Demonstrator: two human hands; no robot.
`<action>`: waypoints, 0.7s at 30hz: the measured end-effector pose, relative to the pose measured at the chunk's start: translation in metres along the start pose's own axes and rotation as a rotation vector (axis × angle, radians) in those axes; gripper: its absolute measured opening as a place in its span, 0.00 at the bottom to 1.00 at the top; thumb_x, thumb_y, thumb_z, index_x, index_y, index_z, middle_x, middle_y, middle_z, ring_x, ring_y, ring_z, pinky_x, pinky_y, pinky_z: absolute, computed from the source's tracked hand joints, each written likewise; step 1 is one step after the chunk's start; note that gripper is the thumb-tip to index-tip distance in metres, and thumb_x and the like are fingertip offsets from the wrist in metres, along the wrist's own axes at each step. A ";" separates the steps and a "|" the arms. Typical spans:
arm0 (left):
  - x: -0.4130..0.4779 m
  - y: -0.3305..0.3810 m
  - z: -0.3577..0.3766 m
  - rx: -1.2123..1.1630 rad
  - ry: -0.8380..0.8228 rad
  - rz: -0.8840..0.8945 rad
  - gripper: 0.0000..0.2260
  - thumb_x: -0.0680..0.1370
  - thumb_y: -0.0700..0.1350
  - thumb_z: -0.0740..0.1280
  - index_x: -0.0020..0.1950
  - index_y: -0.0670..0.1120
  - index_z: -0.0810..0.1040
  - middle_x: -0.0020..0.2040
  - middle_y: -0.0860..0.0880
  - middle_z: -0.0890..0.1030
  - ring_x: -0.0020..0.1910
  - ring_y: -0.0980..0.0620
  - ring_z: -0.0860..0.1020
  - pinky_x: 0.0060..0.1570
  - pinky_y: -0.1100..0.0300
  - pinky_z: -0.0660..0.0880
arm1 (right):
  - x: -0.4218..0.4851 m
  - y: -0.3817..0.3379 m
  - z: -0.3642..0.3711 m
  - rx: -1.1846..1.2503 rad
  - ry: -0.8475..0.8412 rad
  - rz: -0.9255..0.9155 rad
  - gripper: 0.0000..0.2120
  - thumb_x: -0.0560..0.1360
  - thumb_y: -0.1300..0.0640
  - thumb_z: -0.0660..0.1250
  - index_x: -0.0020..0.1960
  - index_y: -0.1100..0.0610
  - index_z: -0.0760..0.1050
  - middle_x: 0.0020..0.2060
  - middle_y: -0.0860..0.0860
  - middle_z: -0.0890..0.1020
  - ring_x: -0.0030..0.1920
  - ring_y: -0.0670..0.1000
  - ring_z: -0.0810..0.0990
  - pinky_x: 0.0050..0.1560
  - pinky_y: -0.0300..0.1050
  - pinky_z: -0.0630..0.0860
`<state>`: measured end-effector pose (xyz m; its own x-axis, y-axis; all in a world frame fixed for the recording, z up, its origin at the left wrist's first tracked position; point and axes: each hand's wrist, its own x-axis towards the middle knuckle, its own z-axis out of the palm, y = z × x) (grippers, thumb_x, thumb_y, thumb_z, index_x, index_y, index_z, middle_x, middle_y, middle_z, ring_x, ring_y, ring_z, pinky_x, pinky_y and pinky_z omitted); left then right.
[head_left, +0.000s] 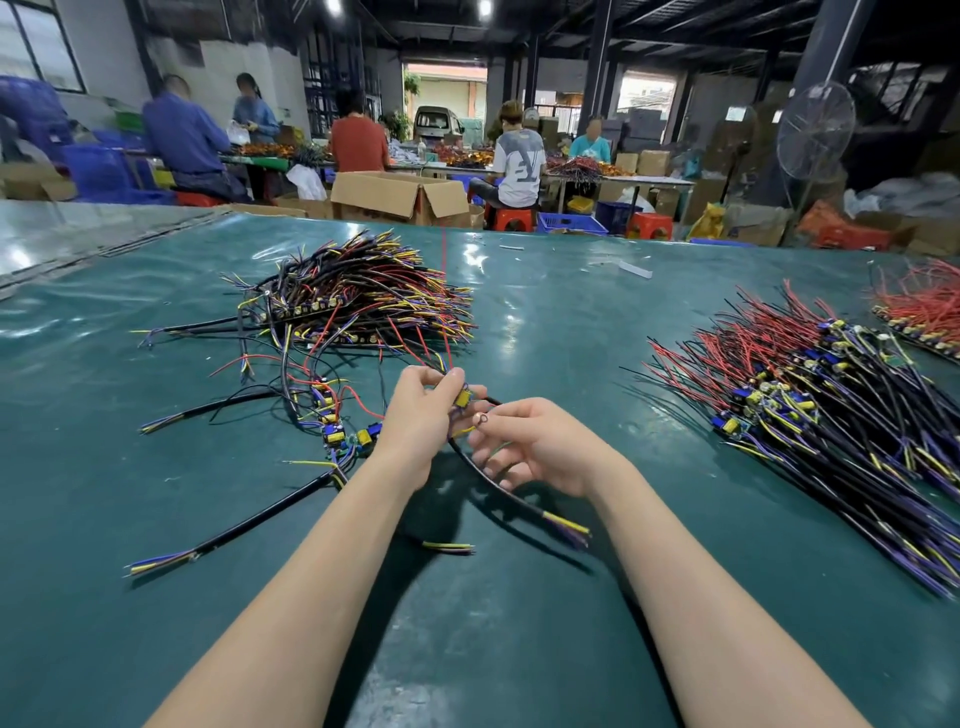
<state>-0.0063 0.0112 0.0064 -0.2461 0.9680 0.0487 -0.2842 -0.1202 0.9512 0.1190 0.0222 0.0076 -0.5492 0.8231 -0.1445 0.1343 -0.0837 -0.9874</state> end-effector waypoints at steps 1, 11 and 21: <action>0.000 -0.001 0.000 -0.006 0.003 0.004 0.08 0.81 0.40 0.58 0.42 0.45 0.63 0.39 0.42 0.79 0.26 0.56 0.79 0.28 0.65 0.77 | 0.000 0.000 0.000 0.028 -0.031 0.004 0.10 0.77 0.63 0.60 0.39 0.60 0.75 0.27 0.51 0.78 0.25 0.46 0.77 0.26 0.37 0.75; 0.001 -0.002 -0.001 0.092 -0.031 0.078 0.08 0.75 0.35 0.67 0.48 0.43 0.69 0.39 0.45 0.77 0.33 0.54 0.78 0.35 0.64 0.76 | 0.004 0.003 0.007 0.162 -0.038 0.024 0.10 0.75 0.70 0.60 0.41 0.59 0.74 0.26 0.51 0.78 0.25 0.45 0.77 0.23 0.34 0.71; 0.003 -0.003 -0.003 0.144 0.119 0.147 0.10 0.75 0.39 0.68 0.35 0.46 0.74 0.36 0.43 0.80 0.35 0.48 0.76 0.43 0.54 0.77 | 0.004 -0.001 0.002 -0.323 0.201 -0.045 0.13 0.72 0.73 0.63 0.37 0.57 0.71 0.27 0.51 0.75 0.23 0.43 0.75 0.25 0.33 0.71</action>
<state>-0.0090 0.0136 0.0026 -0.3849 0.9087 0.1618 -0.1045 -0.2170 0.9706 0.1153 0.0244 0.0077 -0.3921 0.9183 -0.0547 0.3848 0.1097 -0.9165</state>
